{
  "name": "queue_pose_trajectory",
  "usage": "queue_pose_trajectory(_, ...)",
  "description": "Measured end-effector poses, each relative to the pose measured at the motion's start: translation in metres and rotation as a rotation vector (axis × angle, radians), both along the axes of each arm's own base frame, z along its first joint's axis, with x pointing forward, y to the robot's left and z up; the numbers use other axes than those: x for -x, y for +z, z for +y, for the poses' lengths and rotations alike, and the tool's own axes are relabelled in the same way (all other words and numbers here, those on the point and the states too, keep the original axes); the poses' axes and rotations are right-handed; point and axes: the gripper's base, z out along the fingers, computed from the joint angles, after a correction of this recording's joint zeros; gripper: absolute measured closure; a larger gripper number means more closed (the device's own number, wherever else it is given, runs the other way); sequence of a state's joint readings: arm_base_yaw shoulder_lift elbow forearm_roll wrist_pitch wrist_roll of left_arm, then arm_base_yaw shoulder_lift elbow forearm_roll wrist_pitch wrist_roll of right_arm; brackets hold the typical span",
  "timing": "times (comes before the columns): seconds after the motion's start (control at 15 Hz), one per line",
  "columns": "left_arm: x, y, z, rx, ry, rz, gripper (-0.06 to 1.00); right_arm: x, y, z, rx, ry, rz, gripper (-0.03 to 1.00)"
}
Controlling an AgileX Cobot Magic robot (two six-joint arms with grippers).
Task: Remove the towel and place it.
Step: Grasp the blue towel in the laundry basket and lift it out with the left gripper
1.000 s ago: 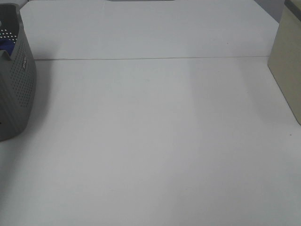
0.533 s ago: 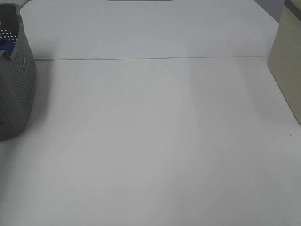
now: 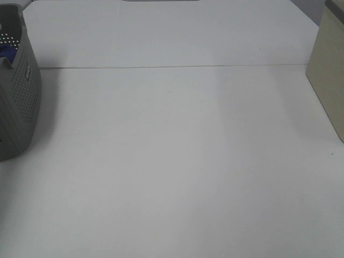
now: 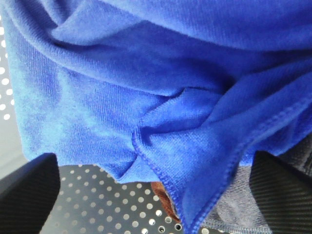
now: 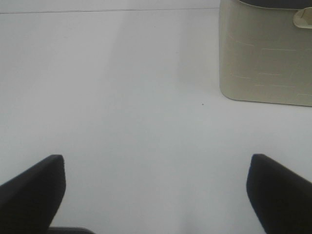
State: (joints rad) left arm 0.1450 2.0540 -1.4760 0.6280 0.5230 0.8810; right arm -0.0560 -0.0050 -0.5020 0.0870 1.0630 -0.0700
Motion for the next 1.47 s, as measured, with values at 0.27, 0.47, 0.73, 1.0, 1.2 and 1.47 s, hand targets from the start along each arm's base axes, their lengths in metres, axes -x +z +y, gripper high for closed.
queue_pose_trajectory(0.27,0.000,-0.001,0.000,-0.013,-0.021,0.022,-0.02,0.000,0.000,0.000,0.000,0.000,0.000,0.00)
queue_pose_trajectory(0.47,0.000,-0.012,0.000,-0.005,-0.012,0.059,0.04,0.000,0.000,0.000,0.000,0.000,0.000,0.00)
queue_pose_trajectory(0.73,0.000,-0.017,0.001,-0.003,-0.007,0.074,0.24,0.000,0.000,0.000,-0.001,0.001,0.000,0.00)
queue_pose_trajectory(1.0,0.002,-0.017,0.001,-0.001,0.003,0.087,0.93,0.000,0.000,0.000,-0.001,0.001,0.000,0.00)
queue_pose_trajectory(1.2,0.002,-0.017,0.001,-0.001,0.004,0.088,0.94,0.000,0.000,0.000,-0.001,0.001,0.000,0.00)
queue_pose_trajectory(1.47,0.008,0.020,-0.001,0.036,0.053,-0.010,0.94,0.000,0.000,0.000,-0.001,0.001,0.000,0.00)
